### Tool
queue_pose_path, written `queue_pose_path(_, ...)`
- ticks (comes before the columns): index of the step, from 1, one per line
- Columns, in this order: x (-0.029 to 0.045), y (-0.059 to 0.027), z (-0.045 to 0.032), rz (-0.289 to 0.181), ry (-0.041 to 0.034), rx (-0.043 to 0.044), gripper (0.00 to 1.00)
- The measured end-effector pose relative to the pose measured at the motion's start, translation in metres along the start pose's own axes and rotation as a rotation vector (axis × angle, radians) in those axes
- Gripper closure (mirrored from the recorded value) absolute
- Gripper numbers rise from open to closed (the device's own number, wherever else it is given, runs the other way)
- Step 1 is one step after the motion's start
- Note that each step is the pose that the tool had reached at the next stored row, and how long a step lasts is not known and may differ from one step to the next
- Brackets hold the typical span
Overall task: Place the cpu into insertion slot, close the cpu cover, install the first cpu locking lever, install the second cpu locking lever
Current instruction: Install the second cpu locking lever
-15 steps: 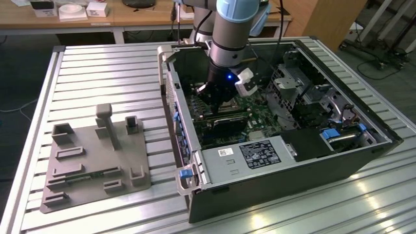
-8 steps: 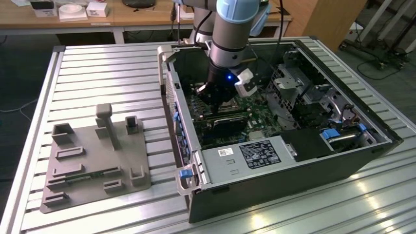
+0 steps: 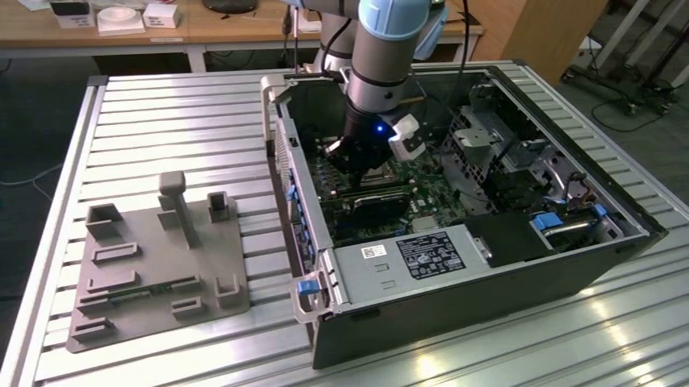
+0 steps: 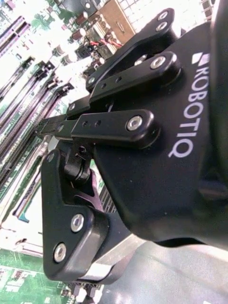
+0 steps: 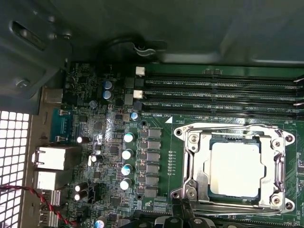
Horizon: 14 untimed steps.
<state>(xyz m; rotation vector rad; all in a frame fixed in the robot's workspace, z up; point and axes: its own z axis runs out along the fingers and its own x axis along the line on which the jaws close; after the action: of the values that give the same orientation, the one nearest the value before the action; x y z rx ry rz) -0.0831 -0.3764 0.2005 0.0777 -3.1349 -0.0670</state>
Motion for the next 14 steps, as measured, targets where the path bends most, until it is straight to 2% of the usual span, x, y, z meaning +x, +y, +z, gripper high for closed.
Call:
queue_pose_path(8, -0.0001, 0.0005, 0.0017, 0.000, -0.0007, -0.0089, 0.89)
queue_pose_path(14, 0.0000, 0.0008, 0.0036, 0.000, -0.0002, -0.0082, 0.89)
